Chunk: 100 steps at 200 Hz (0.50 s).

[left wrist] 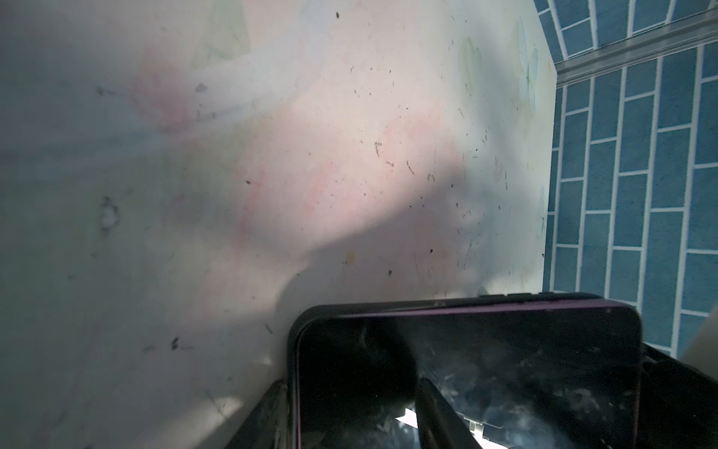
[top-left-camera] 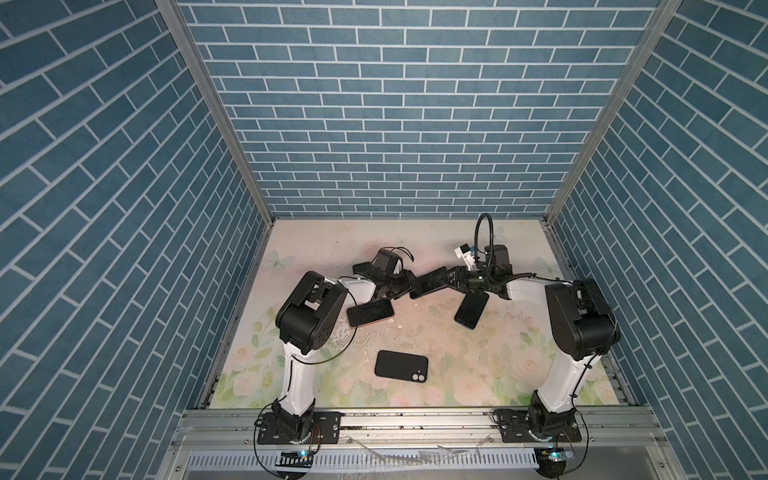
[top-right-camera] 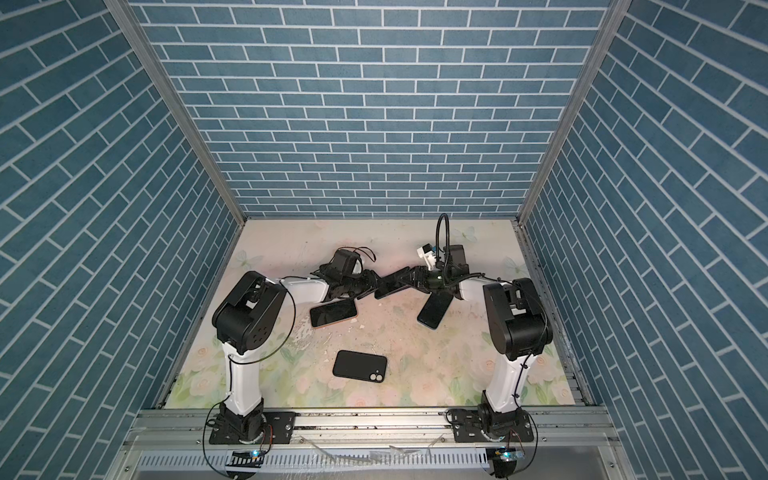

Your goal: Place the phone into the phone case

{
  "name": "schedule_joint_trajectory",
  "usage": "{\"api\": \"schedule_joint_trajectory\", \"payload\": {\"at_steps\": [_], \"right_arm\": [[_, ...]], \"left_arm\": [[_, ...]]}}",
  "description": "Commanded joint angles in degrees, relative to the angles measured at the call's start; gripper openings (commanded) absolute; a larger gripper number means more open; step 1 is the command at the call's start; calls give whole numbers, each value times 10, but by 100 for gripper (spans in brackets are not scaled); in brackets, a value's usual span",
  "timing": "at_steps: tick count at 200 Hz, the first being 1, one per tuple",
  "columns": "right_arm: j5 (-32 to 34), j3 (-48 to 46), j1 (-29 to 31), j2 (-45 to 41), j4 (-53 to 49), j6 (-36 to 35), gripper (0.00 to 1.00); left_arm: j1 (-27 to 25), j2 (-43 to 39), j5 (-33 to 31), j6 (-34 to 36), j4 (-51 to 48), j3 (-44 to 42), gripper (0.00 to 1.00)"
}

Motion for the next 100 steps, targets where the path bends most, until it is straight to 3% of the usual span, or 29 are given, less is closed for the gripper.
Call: {"api": "schedule_joint_trajectory", "payload": {"at_steps": [1, 100], "right_arm": [[-14, -12, -4, -14, 46, 24, 48], [-10, -25, -4, -10, 56, 22, 8]], "left_arm": [[7, 14, -12, 12, -79, -30, 56], [10, 7, -18, 20, -94, -18, 56]]}}
